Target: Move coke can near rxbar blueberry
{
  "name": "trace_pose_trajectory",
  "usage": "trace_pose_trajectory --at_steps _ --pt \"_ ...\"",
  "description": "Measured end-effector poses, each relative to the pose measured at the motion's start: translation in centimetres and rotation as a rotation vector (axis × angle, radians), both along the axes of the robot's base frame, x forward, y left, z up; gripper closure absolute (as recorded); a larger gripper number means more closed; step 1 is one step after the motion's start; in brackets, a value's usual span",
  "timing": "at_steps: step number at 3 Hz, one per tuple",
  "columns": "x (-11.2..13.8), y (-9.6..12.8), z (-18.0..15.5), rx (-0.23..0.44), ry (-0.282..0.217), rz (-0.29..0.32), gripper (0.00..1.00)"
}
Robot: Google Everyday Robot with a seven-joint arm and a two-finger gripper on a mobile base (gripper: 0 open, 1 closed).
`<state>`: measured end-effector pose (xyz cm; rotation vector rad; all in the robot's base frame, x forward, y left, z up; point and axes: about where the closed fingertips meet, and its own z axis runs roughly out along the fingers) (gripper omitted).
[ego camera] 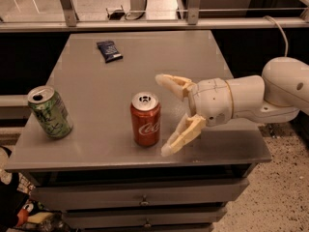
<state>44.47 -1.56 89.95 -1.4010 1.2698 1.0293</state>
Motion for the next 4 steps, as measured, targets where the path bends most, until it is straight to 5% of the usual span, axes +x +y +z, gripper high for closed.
trace_pose_trajectory --at_steps 2,4 --pt "0.0 2.3 -1.1 -0.004 0.033 0.036 0.0" --pt "-0.2 2.6 -0.9 -0.005 0.029 0.043 0.41"
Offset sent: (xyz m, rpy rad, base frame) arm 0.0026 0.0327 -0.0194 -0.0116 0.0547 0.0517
